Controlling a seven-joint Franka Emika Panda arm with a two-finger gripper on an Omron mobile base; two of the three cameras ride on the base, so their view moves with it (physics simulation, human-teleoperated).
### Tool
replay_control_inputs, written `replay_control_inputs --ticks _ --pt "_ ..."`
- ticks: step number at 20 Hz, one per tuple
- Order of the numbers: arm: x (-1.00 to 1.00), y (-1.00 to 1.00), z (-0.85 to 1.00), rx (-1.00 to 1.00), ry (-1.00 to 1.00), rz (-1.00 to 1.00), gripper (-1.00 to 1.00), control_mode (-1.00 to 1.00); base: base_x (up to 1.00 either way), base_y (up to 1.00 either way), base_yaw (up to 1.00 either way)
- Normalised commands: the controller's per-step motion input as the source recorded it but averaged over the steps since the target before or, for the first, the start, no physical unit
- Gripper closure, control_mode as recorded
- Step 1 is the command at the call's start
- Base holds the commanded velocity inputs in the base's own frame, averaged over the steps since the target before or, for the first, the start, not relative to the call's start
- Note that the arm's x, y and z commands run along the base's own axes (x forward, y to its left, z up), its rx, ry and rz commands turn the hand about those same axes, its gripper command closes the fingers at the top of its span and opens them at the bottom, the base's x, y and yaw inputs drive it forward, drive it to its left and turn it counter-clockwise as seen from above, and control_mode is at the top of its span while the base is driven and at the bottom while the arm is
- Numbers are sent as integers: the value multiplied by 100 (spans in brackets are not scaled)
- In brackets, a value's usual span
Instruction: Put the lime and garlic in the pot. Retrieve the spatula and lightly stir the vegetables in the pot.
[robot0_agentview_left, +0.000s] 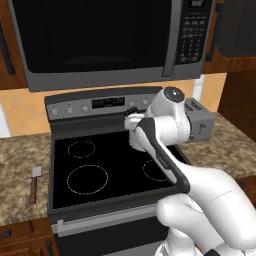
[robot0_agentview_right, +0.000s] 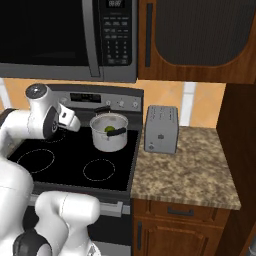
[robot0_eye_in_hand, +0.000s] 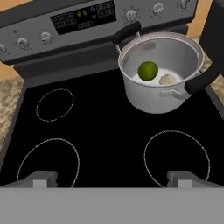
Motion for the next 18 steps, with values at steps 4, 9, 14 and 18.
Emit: replay_control_inputs --ticks 4,9,14,18 --pt "-61 8 32 0 18 3 -100 -100 0 0 0" --pt "-18 -7 25 -2 18 1 -100 -100 0 0 0" --pt "-39 -26 47 0 0 0 -100 -100 0 0 0" --pt "-7 -15 12 0 3 0 -100 -100 0 0 0"
